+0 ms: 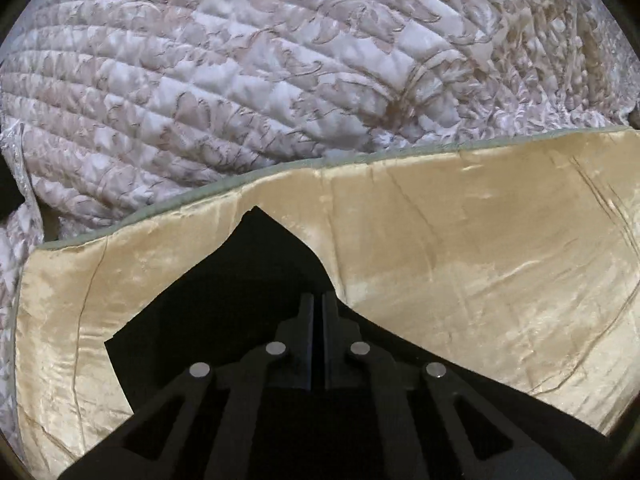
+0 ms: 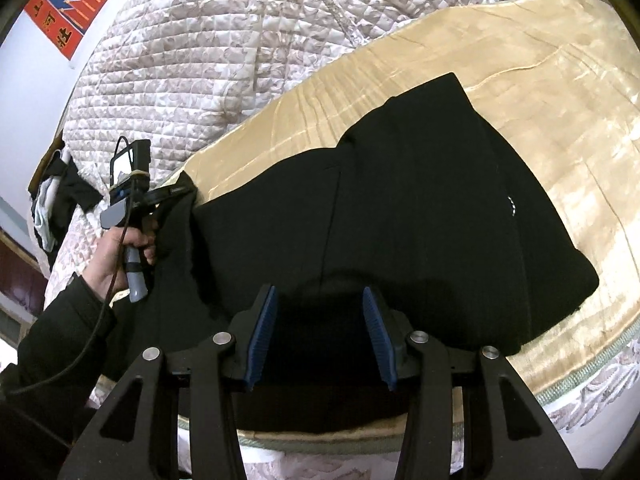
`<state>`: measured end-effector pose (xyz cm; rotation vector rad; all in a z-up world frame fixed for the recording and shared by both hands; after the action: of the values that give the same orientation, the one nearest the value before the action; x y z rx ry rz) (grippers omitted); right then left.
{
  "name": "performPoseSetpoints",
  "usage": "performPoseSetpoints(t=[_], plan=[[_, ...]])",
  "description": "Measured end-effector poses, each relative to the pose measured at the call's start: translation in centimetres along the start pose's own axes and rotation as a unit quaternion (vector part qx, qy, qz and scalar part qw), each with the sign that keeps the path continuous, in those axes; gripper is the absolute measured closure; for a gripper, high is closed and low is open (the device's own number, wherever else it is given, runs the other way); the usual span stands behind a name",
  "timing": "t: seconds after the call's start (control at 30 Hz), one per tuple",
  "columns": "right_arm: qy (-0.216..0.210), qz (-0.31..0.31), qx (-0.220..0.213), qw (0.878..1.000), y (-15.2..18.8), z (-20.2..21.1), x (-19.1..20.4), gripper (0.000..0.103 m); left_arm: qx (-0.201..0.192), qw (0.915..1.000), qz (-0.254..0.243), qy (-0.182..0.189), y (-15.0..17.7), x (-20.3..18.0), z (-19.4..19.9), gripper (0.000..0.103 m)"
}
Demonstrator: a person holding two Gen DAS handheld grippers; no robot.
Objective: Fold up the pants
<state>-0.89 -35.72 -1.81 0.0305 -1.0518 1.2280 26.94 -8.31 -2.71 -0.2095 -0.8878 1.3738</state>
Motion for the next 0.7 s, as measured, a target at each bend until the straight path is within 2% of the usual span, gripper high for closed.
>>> performPoseSetpoints(t=[0.1,0.2,0.3,0.4,0.53,0.7], plan=[[0.005,0.005,0.000,1.000,0.1,-0.1,0.1,0.058,-0.026,0.9992,0.027,0.012,0.3,1.6,1.8,0.099],[0.011,0.008,-0.006,1.000,0.2,0.2,0.0,0.058,-0.060,0.9951,0.076,0.020,1.1,5.2,5.1,0.099],[0.015,0.007,-0.014,1.000,0.4,0.5,0.0,0.058,-0.087,0.9872,0.129,0.036,3.3,9.8,9.4,0.099],[0.018,0.007,-0.019,1.000,0.6,0.6,0.1,0.058,-0.094,0.9789,0.175,0.048,6.0,13.7,12.1,0.099],[0.021,0.007,-0.026,0.999,1.0,0.9,0.2,0.058,-0.074,0.9709,0.222,0.050,10.8,17.4,13.4,0.099],[0.021,0.004,-0.030,0.999,1.5,1.3,0.1,0.058,0.005,0.9642,0.259,0.059,18.4,19.1,12.3,0.098]])
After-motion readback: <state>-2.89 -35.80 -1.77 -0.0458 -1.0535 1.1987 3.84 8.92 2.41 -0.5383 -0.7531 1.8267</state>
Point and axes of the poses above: each gripper's, at about its wrist camera, not at the fingertips, and z roughly against the way its jaws point, x to its left, y to its underside, the point moved 5 cm from there along -z, roughly the way its jaws point, and after that the axes turned 15 degrees about -y, right-handed, at the moved point
